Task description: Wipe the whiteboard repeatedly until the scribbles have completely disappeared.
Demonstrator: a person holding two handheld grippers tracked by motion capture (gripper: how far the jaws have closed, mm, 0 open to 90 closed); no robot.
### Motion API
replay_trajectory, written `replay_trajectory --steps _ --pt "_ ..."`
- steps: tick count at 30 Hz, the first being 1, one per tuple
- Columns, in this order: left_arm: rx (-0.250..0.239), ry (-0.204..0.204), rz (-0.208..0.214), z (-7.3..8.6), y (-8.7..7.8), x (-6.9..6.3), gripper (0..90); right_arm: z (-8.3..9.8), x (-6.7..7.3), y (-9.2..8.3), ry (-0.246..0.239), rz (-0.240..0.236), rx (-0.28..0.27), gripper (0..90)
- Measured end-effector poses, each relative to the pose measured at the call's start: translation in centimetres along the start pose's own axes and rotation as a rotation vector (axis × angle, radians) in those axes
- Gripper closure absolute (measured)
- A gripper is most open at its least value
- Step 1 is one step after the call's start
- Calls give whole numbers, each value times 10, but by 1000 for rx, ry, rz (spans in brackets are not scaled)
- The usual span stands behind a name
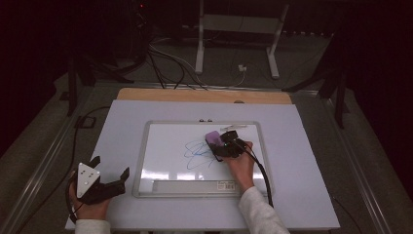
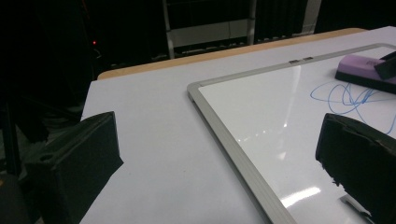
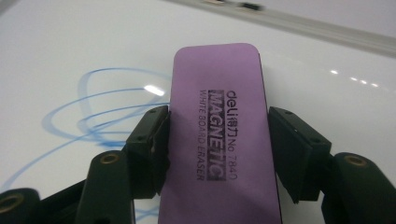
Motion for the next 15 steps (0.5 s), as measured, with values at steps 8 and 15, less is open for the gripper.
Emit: replay_trajectory --steps 8,15 --pt "-3 -4 -3 0 -1 2 7 0 -12 -2 7 55 10 411" --pt "0 0 -1 0 0 -1 7 0 3 0 13 15 6 411"
Point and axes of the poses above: each handheld gripper's, and its own axes: y roughly forward along the jaws, z roughly out of its underside, x roughly to its left, the point moved 9 cm from there along y, roughly forward along the jaws, and after that the axes turned 8 degrees about -y, right-handed, at the moved point
